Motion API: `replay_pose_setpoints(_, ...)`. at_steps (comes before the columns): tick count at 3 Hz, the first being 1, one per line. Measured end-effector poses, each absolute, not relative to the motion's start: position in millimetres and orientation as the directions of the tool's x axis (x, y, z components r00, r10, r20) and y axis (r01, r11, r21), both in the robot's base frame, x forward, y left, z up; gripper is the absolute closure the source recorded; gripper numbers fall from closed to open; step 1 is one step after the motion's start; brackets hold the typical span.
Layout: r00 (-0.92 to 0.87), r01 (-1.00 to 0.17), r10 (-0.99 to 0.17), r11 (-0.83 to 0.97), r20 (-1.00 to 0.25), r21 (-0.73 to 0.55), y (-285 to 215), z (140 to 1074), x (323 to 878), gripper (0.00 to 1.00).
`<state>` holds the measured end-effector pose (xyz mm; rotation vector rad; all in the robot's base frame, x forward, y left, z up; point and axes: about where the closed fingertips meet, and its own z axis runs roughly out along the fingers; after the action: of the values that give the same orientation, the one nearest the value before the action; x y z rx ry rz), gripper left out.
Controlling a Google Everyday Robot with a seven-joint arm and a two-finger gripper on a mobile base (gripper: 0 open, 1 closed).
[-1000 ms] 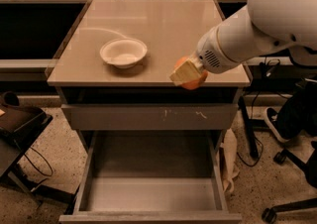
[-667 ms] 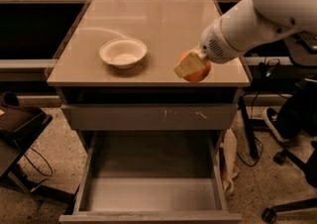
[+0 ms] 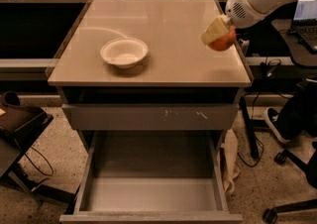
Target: Pick orange from middle drawer and place on counter
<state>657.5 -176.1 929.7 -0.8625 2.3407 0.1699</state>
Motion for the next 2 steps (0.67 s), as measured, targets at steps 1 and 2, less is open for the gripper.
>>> replay_pose_setpoints(1, -0.560, -0.596, -0.524, 0.793, -0.642, -0.129, -188.5, 962.2, 671.8, 1.00)
replay_pose_setpoints(2, -0.559, -0.602, -0.522, 0.790, -0.644, -0.117, -187.3, 954.1, 674.0, 1.00)
